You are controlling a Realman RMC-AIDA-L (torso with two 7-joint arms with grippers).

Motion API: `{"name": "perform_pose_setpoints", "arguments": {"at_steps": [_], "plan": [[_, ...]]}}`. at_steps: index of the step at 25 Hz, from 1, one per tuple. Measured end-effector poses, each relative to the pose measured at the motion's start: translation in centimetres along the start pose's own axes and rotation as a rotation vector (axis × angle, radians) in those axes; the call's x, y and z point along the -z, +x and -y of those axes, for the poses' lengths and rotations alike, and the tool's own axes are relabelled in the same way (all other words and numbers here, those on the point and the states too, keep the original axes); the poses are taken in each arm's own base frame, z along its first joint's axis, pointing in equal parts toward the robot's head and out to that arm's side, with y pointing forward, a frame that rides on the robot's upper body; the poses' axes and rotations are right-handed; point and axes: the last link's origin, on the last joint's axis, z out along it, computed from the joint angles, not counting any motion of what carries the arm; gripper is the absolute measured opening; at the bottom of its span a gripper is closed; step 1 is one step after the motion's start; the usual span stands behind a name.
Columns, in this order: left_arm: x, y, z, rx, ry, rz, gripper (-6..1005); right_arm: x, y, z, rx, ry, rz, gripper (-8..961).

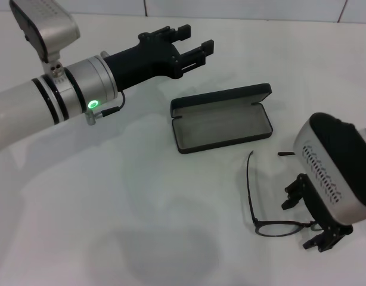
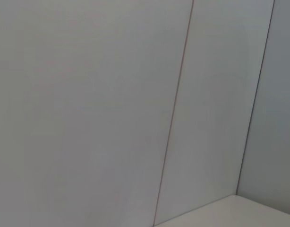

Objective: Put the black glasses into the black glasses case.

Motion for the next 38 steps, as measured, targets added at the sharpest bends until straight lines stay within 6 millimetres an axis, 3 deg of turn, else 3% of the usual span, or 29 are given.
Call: {"name": "perform_pose_setpoints", "arguments": {"at_steps": [14,20,23,28,34,38], "plan": [[0.4,-0.3,0.2,-0.01,0.014,0.008,647,-0.6,-1.0,0.5,-0.008,0.028,-0.002,713],[0.4,-0.4,0.2,-0.01,0.016,0.009,647,-0.3,-1.0,0.5,-0.013,0.025,-0.016,528],[0.5,-0.4,0.3,-0.01,0.018,0.01,646,-0.1,-0.9,0.5,-0.012,0.023,-0.023,291],[0.7,-0.5,0.3,-0.006,0.02,0.01,646,0.4,-0.8,0.4,-0.008,0.015,-0.024,118],[0.9,0.1,-0.5,0.003,-0.037,-0.035,645,3.4,0.5,-0.2,-0.037,0.036,0.068,118],[1.5,1.0,-1.4,0.006,-0.118,-0.099,645,5.6,2.0,-0.6,-0.087,0.141,0.204,118]]}}
